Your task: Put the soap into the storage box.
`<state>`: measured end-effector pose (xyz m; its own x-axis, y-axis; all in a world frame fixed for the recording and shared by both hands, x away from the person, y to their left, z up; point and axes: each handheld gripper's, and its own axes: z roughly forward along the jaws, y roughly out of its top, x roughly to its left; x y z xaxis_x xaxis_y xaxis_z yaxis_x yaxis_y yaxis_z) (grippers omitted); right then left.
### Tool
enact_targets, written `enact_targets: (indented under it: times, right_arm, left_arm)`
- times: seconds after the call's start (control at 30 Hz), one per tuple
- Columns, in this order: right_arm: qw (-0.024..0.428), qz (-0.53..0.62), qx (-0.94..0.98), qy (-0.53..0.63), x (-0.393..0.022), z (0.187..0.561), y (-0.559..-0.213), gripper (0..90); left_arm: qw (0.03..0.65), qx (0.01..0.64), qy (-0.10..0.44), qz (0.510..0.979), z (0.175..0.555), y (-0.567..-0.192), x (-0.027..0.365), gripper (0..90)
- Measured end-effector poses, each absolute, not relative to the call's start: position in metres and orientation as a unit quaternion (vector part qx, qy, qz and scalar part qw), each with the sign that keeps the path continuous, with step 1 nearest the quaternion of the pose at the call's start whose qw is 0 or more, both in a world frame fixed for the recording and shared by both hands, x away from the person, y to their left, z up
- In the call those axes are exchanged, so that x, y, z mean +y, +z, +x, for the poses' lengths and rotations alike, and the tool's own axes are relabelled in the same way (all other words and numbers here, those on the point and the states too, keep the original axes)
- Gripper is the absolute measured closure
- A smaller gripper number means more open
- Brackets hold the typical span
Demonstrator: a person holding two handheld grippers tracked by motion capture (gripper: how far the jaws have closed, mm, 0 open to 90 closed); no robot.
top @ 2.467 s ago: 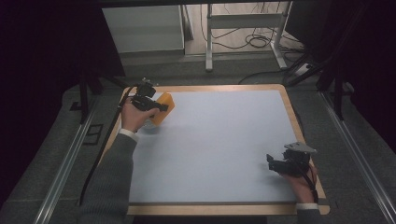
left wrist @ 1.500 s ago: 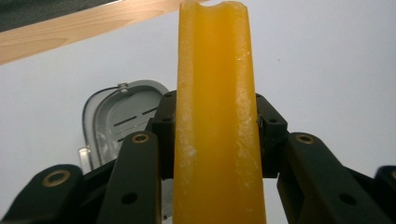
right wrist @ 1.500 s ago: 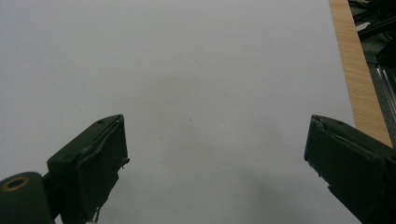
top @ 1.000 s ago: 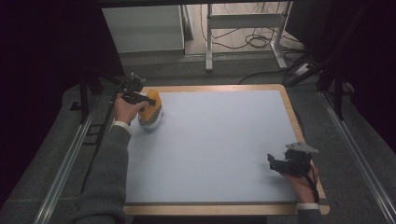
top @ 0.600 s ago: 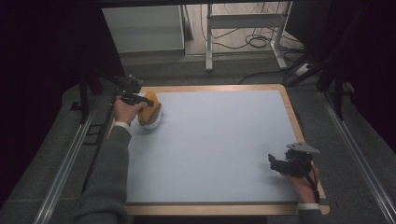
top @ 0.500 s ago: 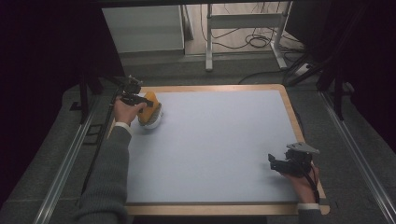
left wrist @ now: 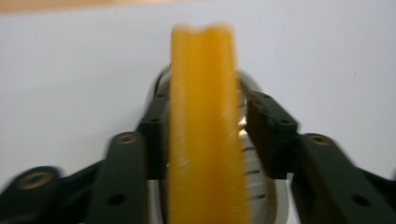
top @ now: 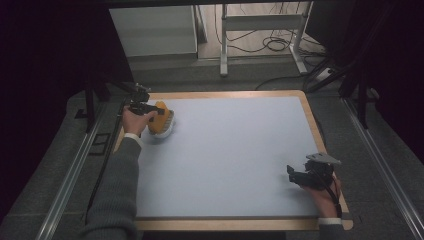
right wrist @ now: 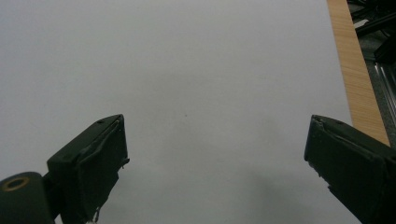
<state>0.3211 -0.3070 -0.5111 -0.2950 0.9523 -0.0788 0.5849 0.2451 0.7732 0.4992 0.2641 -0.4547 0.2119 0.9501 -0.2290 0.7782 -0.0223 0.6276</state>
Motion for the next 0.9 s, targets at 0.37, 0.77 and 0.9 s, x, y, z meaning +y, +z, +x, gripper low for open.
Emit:
enact_targets:
  times: [0.37,0.77,0.9]
  right_arm:
    - [0.292,0.518,0.733,0.329,-0.305,0.320,-0.508,6.1]
    - [0.290,0.516,0.736,0.329,-0.304,0.319,-0.508,6.1]
    - [0.289,0.514,0.737,0.329,-0.303,0.319,-0.508,6.1]
  left_arm:
    - [0.362,0.576,0.147,0.718,0.465,-0.426,0.265,25.4]
    - [0.413,0.510,0.116,0.746,0.400,-0.448,0.247,22.7]
    - [0.434,0.487,0.117,0.749,0.374,-0.455,0.243,23.1]
